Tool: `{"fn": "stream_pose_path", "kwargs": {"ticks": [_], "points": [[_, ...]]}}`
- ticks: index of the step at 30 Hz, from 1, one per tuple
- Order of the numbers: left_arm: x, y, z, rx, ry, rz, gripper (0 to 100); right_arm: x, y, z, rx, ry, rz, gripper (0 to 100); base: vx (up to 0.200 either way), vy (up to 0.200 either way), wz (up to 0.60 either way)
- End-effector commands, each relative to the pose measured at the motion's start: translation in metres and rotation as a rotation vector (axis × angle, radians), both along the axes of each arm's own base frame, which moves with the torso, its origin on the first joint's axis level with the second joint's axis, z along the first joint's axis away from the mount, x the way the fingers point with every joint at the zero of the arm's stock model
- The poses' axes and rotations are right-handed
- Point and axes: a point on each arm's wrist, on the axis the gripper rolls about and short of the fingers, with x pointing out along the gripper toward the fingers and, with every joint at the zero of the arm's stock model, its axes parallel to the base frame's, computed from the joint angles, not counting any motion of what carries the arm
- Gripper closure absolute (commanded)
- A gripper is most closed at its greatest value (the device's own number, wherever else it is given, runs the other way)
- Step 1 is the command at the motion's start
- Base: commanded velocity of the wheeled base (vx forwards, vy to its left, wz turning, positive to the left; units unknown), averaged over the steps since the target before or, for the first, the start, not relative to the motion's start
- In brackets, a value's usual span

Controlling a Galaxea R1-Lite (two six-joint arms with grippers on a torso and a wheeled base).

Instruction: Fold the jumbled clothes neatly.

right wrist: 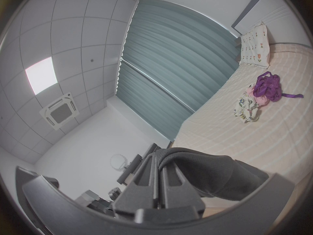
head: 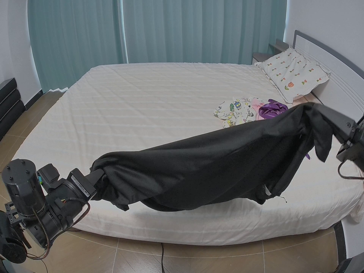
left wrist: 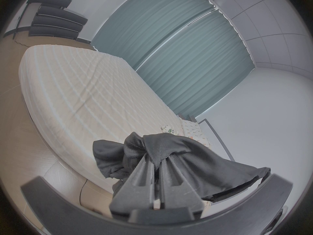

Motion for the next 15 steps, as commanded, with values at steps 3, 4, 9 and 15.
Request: {"fn": "stream_pose_path", "kwargs": {"ticks": [3, 4, 9, 15], "points": [[0.003, -0.001, 0.008, -0.017, -0.028, 0.004, 100, 0.020, 0.002, 0.033, 0.056, -0.025, -0.003, 100, 0.000, 0.000, 0.00], [0.003, -0.001, 0.008, -0.016, -0.027, 0.004, 100, 0.030, 0.005, 0.033, 0.048, -0.013, -0.011, 100, 0.000, 0.000, 0.00], [0.015, -0.008, -0.003, 0.006, 0.025, 0.000, 100, 0.074, 0.023, 0.016, -0.001, 0.071, -0.020, 100, 0.000, 0.000, 0.00], [0.040, -0.013, -0.024, 0.045, 0.112, 0.032, 100, 0.146, 0.051, -0.021, -0.028, 0.133, -0.063, 100, 0.000, 0.000, 0.00]]}}
